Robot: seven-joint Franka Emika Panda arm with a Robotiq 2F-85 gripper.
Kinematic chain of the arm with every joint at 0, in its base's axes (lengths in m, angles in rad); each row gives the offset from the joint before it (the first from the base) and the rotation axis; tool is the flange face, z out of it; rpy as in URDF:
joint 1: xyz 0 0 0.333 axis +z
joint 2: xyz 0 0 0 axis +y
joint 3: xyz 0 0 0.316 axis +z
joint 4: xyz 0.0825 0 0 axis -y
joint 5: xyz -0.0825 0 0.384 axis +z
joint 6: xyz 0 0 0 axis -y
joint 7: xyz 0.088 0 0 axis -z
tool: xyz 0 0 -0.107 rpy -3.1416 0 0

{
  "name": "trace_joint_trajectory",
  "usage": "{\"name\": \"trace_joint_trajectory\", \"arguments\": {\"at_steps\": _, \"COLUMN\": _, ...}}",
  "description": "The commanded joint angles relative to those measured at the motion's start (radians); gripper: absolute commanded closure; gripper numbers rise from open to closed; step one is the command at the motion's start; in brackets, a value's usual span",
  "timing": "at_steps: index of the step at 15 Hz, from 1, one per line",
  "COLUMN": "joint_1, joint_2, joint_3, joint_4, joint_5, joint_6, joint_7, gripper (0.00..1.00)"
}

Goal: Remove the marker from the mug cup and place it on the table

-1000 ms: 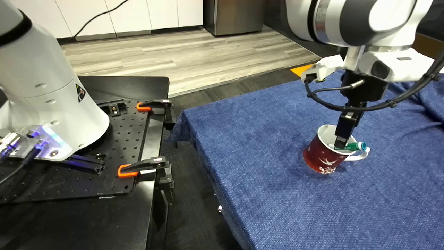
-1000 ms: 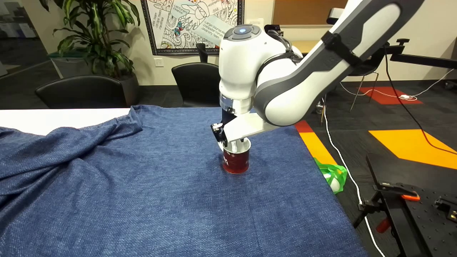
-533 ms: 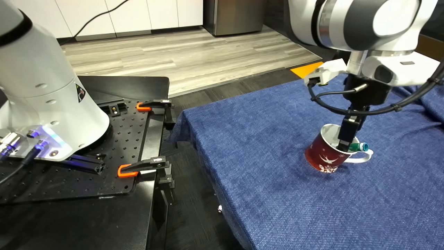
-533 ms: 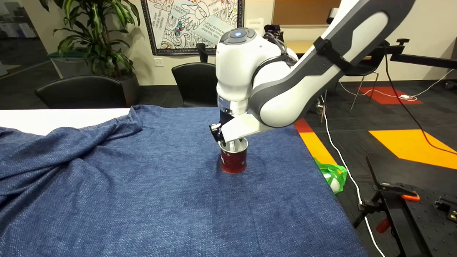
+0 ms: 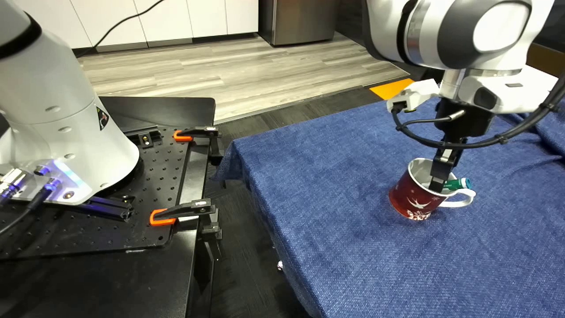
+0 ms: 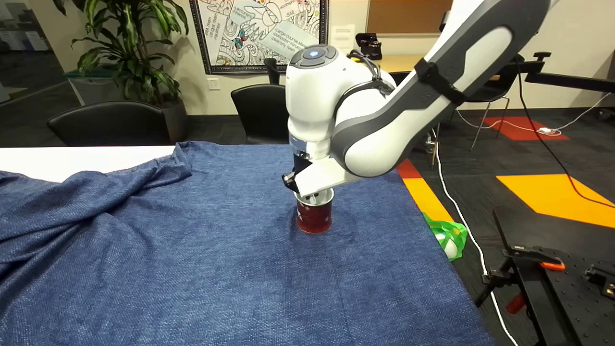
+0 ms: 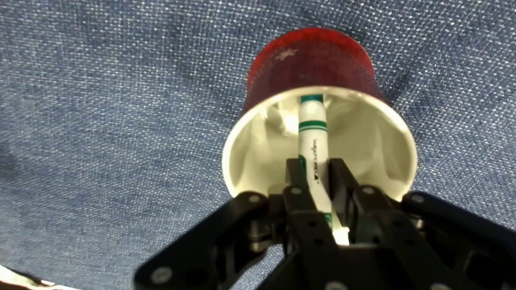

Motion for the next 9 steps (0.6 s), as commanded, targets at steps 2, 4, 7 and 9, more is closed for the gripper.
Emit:
{"name": "trace_joint_trajectory", "arguments": {"at_steps": 2, "joint_1": 0.021, "joint_2": 0.018, "joint_3": -0.019, "joint_4": 0.035, "joint_5": 0.036, "joint_6": -0.048, "joint_7": -0.045, "gripper": 0.92}}
{"name": "trace_joint_trajectory", "arguments": {"at_steps": 4, "joint_1": 0.036, "joint_2": 0.001, "joint_3": -0.029, "joint_4": 0.020, "joint_5": 0.023, "joint_6": -0.053, "joint_7": -0.029, "gripper": 0.95}}
{"name": "trace_joint_trajectory", "arguments": {"at_steps": 7, "joint_1": 0.083, "joint_2": -0.050, "joint_3": -0.071, "joint_4": -0.034, "joint_5": -0.012, "joint_6": -0.046, "joint_7": 0.017, "gripper": 0.95}}
{"name": "trace_joint_trajectory", "arguments": {"at_steps": 9, "joint_1": 0.131, "joint_2": -0.090, "joint_3": -0.117, "joint_4": -0.076, "joint_5": -0.050, "joint_6": -0.028, "joint_7": 0.058, "gripper": 0.95}}
